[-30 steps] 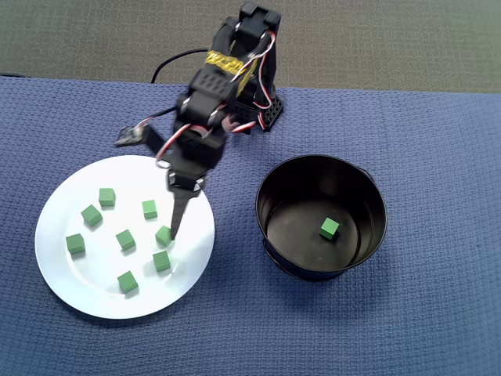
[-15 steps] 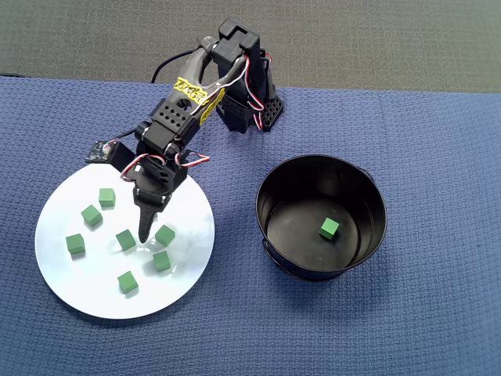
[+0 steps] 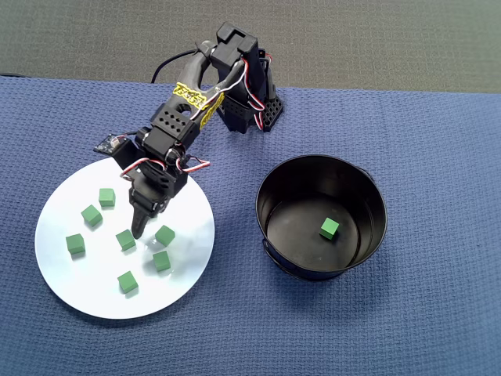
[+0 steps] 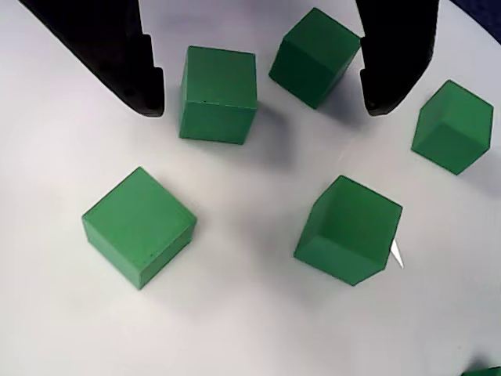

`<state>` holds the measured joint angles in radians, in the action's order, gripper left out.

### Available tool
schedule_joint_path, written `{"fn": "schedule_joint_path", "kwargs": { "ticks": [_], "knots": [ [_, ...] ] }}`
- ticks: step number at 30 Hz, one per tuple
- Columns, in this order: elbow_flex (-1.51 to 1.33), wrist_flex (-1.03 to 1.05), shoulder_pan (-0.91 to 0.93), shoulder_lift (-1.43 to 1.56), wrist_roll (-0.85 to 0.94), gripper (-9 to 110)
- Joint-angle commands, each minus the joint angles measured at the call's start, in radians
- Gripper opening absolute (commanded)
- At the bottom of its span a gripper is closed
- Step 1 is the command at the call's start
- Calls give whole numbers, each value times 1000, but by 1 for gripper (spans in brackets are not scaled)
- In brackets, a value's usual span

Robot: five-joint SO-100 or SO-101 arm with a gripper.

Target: Pick up the green cubes from the white plate and place them in the black recipient

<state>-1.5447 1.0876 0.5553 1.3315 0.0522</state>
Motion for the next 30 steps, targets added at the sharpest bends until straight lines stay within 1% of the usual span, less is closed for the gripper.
{"fn": "schedule_joint_path", "kwargs": {
  "ticks": [1, 8, 13, 30],
  "knots": [
    [101, 20, -46, -25, -71, 26],
    [112, 28, -107, -58, -138, 24],
    [87, 31, -132, -46, -153, 22],
    [12, -2, -94, -20, -133, 20]
  ]
}}
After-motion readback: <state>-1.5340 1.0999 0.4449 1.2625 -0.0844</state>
